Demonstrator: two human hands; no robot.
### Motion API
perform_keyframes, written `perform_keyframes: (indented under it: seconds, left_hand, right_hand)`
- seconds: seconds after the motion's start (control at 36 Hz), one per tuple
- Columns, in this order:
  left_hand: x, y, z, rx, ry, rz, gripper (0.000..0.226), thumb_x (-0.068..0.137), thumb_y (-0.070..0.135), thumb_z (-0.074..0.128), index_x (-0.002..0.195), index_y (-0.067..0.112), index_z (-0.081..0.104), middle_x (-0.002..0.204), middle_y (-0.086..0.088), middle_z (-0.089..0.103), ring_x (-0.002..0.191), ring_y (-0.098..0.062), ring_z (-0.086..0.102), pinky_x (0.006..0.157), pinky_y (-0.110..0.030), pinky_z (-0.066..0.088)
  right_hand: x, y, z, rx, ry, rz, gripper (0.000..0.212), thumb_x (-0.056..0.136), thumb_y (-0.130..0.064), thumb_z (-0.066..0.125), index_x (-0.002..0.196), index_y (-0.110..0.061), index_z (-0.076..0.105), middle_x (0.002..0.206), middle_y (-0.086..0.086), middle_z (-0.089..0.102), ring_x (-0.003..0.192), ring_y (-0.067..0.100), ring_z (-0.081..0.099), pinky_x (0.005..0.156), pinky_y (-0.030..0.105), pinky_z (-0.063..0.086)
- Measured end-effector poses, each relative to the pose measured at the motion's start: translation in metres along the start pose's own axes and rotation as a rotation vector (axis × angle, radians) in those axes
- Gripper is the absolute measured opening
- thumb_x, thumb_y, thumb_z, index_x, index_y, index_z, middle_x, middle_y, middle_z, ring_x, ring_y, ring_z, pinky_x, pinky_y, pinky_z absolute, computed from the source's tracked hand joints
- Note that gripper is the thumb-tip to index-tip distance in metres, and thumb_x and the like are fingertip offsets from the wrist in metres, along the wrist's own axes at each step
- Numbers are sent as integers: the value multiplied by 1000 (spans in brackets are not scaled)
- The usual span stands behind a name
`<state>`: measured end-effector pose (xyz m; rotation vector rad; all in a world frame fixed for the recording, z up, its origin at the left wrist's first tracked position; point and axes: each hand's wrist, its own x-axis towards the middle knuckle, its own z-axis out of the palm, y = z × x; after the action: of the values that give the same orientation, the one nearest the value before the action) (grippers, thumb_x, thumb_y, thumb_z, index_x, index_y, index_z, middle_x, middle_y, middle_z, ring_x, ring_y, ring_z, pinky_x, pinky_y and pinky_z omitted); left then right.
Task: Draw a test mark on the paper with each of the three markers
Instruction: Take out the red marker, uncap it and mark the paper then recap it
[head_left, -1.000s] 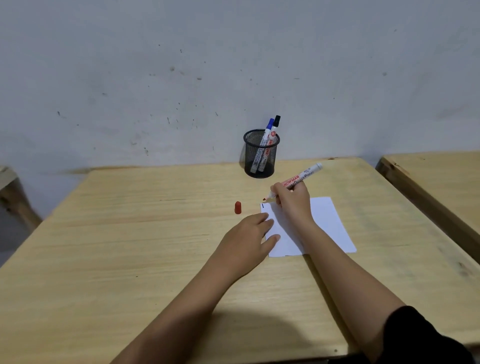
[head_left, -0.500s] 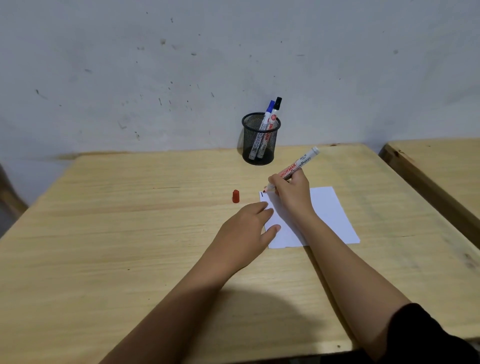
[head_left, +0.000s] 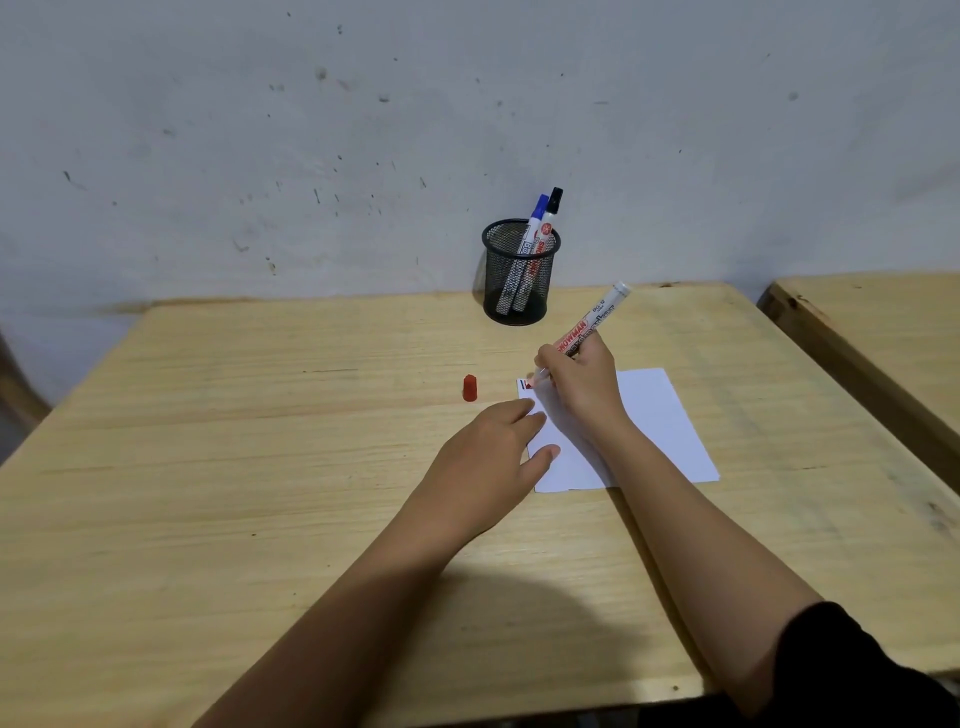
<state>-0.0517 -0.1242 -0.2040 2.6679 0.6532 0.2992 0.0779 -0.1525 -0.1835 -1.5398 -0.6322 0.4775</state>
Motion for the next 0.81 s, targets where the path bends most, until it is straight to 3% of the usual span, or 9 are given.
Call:
perform_keyframes:
  seconds: [0.17, 0.33, 0.44, 0.5, 0.56, 0.58, 0.64, 0.69, 0.81]
  left_hand:
    - [0, 0, 1, 2, 4, 7, 49, 97, 41, 39, 141, 21, 41, 153, 6, 34, 139, -7, 29, 105, -25, 33]
    - [1, 0, -3, -15, -2, 28, 45, 96, 39, 42, 134, 17, 50, 148, 4, 40, 136, -10, 34, 101, -27, 37]
    - [9, -1, -6, -17, -36, 21, 34, 93, 36, 47, 102, 6, 60, 121, 0, 53, 119, -15, 45, 89, -31, 44]
    - [13, 0, -10, -22, -38, 7, 31, 92, 33, 49, 79, 5, 53, 99, 1, 51, 97, -18, 48, 76, -31, 44]
    - [15, 3, -15, -48, -34, 10, 30, 90, 29, 51, 72, 5, 48, 89, 0, 47, 84, -18, 43, 68, -31, 40]
    - [15, 4, -18, -72, -16, 21, 26, 90, 27, 52, 75, 5, 51, 91, 0, 49, 85, -18, 44, 69, -31, 40]
    - [16, 4, -24, -133, 65, 17, 20, 90, 25, 52, 100, 10, 60, 112, 5, 51, 101, -14, 49, 81, -30, 44]
    - [17, 2, -31, -193, 181, -39, 33, 91, 25, 51, 123, 16, 55, 128, 8, 44, 112, -10, 51, 90, -26, 45]
    - [27, -15, -39, -120, 249, -136, 38, 92, 24, 49, 129, 15, 53, 128, 1, 45, 120, -17, 48, 94, -33, 46]
  right_hand:
    - [2, 2, 0, 7, 10, 22, 8, 86, -3, 51, 90, -6, 45, 74, 6, 45, 67, 14, 46, 45, 6, 42]
    - [6, 1, -9, 278, 50, 142, 14, 86, -6, 58, 94, -8, 46, 67, 3, 47, 59, 10, 46, 49, 10, 44]
    - [12, -7, -18, 402, 29, 122, 7, 90, -5, 54, 83, -4, 52, 64, 3, 52, 53, 9, 49, 49, 14, 44]
    - [15, -16, -22, 416, 12, 99, 15, 91, -2, 51, 77, -6, 55, 66, 5, 55, 53, 9, 52, 49, 13, 46]
    - [15, -23, -28, 430, -12, 71, 16, 89, 1, 52, 77, -5, 59, 66, 7, 57, 53, 8, 56, 52, 13, 49]
    - [15, -26, -31, 455, -20, 62, 15, 89, 3, 52, 77, -4, 60, 65, 7, 59, 52, 7, 57, 53, 13, 49]
    - [14, -31, -37, 507, -29, 52, 12, 88, 3, 55, 80, -3, 62, 60, 3, 64, 53, 6, 60, 56, 12, 51]
    - [11, -35, -42, 552, -33, 45, 11, 88, 3, 56, 81, -2, 63, 57, -1, 66, 55, 6, 62, 57, 12, 52]
    - [4, -36, -47, 598, -38, 43, 7, 86, 2, 58, 84, -2, 64, 61, -1, 67, 58, 6, 63, 60, 11, 53]
